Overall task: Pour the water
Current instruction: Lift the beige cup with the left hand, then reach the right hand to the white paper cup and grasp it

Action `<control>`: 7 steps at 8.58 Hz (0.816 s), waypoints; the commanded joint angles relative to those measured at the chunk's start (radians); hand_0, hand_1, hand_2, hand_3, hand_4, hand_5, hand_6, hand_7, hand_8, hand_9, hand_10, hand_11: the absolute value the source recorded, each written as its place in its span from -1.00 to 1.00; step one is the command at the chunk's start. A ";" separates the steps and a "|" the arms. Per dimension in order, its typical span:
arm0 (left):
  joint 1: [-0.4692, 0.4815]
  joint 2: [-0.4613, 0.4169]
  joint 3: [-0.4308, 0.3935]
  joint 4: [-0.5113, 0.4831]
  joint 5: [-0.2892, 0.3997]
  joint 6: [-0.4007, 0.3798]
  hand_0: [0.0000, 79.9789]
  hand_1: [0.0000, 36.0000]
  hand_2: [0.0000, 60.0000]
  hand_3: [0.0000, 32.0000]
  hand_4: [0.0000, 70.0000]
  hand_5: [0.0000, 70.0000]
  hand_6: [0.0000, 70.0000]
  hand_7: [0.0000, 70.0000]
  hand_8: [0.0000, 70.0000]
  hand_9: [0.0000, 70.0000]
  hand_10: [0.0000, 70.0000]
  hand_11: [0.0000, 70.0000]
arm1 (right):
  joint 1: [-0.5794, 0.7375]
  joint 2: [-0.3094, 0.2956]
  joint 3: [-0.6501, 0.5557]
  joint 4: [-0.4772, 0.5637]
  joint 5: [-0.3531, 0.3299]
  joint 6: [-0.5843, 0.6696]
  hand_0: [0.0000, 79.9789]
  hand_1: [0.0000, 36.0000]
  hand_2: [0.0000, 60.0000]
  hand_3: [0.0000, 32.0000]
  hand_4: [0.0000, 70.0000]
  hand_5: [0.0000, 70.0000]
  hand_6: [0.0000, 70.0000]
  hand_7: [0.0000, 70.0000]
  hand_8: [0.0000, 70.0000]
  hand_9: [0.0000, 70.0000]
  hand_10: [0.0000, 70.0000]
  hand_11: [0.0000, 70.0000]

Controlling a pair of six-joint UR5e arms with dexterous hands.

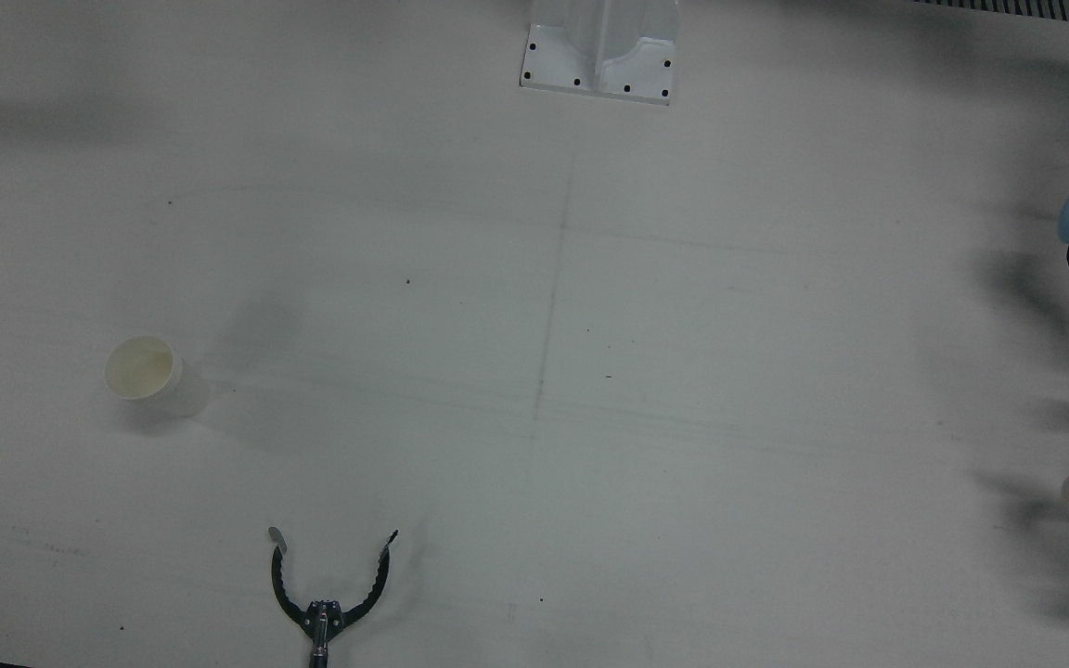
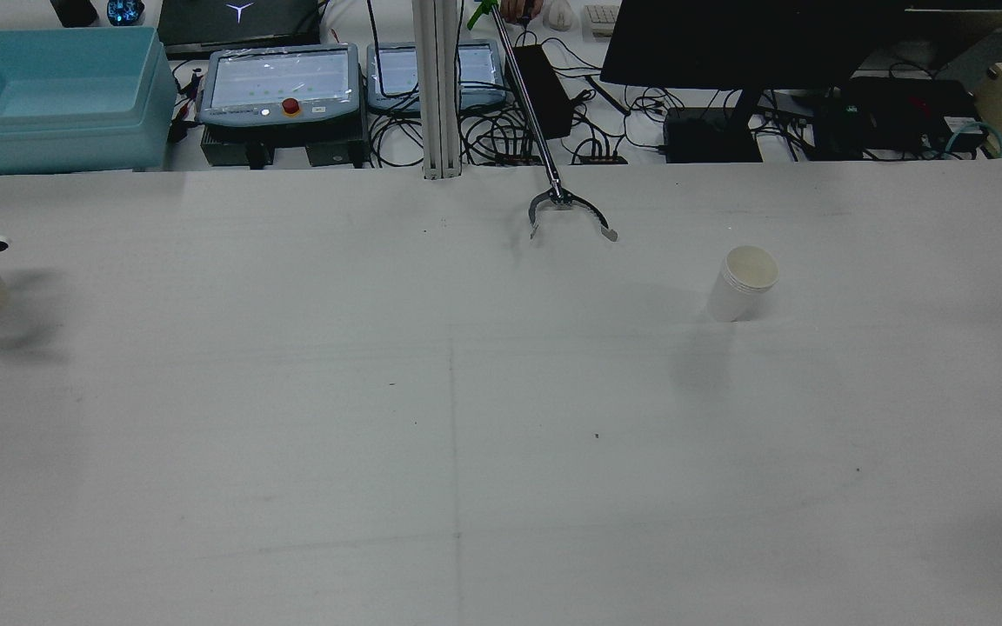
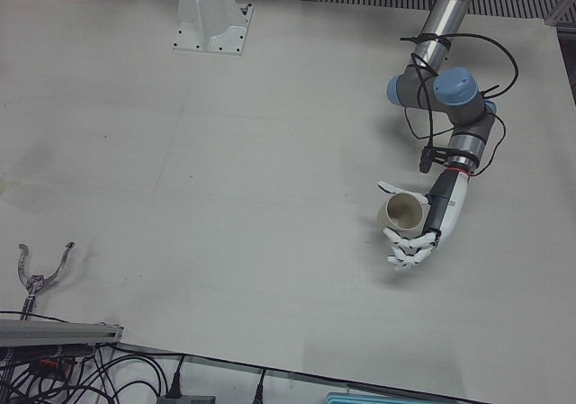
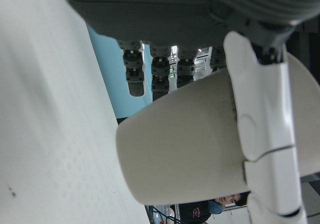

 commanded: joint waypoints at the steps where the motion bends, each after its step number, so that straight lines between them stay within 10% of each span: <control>1: 0.002 0.007 -0.126 0.060 -0.018 0.016 0.50 -0.20 -1.00 -1.00 0.63 0.39 -0.38 0.57 -0.40 -0.02 -0.59 -0.38 | -0.025 0.032 -0.111 0.024 0.046 -0.022 0.07 -0.37 -0.53 -0.78 -0.89 -0.83 -0.98 -1.00 -1.00 -1.00 -1.00 -1.00; 4: 0.000 0.044 -0.186 0.086 -0.017 0.017 0.51 -0.20 -1.00 -1.00 0.63 0.39 -0.38 0.55 -0.42 -0.05 -0.60 -0.39 | -0.276 0.113 -0.373 0.286 0.231 -0.015 0.10 -0.31 -0.55 -0.57 -1.00 -0.77 -1.00 -1.00 -1.00 -1.00 -1.00 -1.00; 7: -0.001 0.059 -0.215 0.101 -0.017 0.015 0.51 -0.19 -1.00 -1.00 0.61 0.38 -0.38 0.54 -0.42 -0.07 -0.60 -0.39 | -0.531 0.136 -0.393 0.295 0.447 -0.006 0.12 -0.27 -0.49 -0.64 -1.00 -0.80 -0.99 -1.00 -1.00 -1.00 -1.00 -1.00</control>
